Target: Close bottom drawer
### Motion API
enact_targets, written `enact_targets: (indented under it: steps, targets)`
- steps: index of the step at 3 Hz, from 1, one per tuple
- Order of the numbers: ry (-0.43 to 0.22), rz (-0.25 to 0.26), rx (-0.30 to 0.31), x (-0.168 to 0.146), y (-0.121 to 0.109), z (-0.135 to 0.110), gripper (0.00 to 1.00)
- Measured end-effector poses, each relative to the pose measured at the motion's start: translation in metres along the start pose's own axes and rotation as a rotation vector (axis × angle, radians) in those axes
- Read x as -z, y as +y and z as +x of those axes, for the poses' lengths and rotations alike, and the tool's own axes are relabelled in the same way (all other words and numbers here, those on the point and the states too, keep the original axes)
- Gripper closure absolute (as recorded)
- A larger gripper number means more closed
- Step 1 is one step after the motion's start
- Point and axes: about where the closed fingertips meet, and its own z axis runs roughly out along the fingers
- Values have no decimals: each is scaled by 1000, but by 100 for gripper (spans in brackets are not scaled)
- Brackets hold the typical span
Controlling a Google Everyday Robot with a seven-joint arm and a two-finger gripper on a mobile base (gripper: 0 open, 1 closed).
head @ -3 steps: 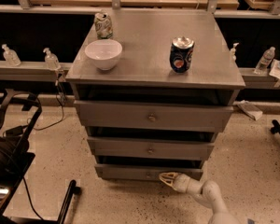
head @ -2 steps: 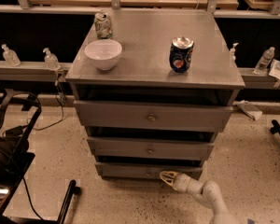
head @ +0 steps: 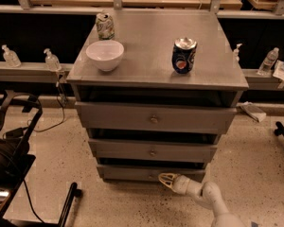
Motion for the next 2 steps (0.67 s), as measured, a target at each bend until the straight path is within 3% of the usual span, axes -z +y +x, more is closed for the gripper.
enact_targets:
  steps: [2]
  targets:
    - [-10,-41,27,37,43,-23,100]
